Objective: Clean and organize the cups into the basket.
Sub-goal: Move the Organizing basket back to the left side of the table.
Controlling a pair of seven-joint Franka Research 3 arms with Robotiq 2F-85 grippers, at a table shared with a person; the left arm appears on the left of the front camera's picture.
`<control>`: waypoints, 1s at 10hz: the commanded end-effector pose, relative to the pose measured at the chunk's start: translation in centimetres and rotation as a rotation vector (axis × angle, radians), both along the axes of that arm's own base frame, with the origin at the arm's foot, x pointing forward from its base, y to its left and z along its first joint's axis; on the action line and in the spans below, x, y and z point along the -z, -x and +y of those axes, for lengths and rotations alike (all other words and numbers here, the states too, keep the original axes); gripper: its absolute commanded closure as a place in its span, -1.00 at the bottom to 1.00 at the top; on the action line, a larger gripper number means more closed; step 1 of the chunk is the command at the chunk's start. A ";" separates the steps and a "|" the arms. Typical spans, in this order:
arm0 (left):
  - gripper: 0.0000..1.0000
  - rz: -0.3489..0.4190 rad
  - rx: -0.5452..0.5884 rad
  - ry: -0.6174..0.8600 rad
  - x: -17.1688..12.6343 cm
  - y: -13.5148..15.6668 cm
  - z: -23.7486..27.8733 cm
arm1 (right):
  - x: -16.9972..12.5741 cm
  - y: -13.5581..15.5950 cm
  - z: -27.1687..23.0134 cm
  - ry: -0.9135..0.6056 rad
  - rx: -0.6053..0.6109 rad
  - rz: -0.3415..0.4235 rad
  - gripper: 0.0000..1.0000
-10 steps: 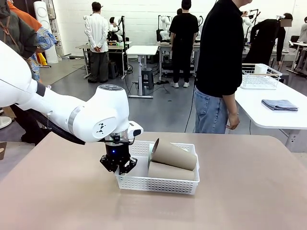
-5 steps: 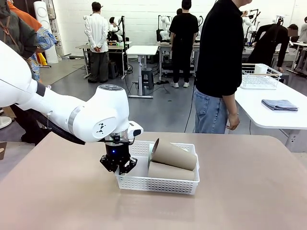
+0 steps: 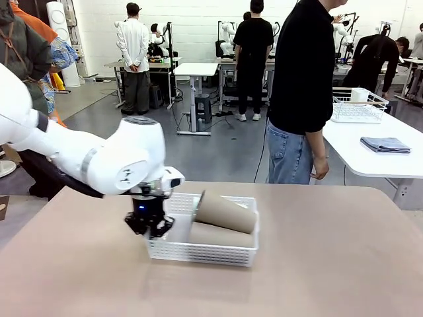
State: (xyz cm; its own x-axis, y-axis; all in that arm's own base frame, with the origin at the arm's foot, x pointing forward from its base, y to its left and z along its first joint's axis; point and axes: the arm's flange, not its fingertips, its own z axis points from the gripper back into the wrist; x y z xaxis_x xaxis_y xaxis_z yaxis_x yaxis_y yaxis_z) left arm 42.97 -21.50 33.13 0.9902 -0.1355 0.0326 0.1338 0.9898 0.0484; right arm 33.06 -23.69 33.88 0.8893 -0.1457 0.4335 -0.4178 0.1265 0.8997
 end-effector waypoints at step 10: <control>0.91 0.007 -0.258 0.038 3.1 -0.7 31.2 | 0.0 0.1 -0.1 0.002 0.003 -0.001 -1.00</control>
